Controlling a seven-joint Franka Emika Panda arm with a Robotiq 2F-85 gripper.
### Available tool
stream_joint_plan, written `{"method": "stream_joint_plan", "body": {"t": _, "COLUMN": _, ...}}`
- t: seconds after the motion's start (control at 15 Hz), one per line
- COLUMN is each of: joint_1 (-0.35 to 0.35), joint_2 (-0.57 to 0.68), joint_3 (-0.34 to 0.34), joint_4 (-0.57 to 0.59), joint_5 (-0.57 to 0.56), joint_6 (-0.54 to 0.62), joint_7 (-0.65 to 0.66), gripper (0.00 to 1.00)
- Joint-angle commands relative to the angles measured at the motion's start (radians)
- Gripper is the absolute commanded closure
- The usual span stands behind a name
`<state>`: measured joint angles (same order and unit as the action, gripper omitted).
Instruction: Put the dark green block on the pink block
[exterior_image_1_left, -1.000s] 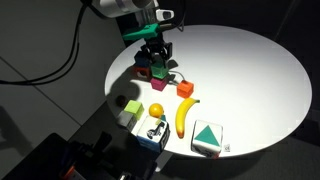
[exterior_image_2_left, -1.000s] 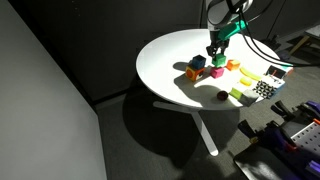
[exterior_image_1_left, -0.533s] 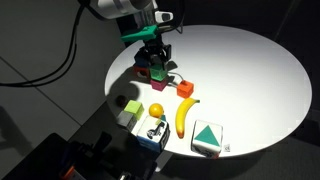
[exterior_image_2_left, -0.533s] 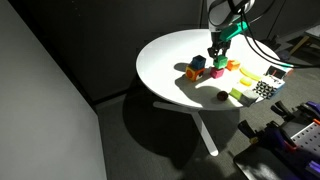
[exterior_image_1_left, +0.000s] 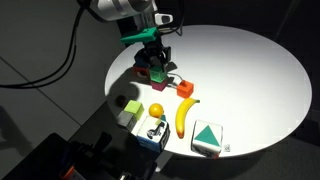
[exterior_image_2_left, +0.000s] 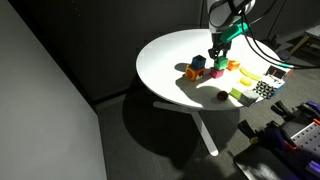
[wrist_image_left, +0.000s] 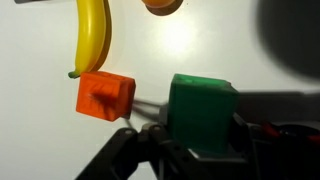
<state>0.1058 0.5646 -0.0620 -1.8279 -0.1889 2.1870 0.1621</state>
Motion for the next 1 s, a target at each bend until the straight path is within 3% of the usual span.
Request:
{"method": "stream_joint_plan", "body": {"t": 0.0, "joint_1": 0.001, "joint_2": -0.037, "joint_3": -0.002, "joint_4": -0.040, "joint_5": -0.025, "joint_6": 0.015, "joint_7": 0.004, "gripper": 0.69}}
{"method": "stream_joint_plan", "body": {"t": 0.93, "joint_1": -0.002, "joint_2": -0.021, "joint_3": -0.004, "joint_4": -0.027, "joint_5": -0.021, "joint_6": 0.029, "joint_7": 0.004, "gripper": 0.69}}
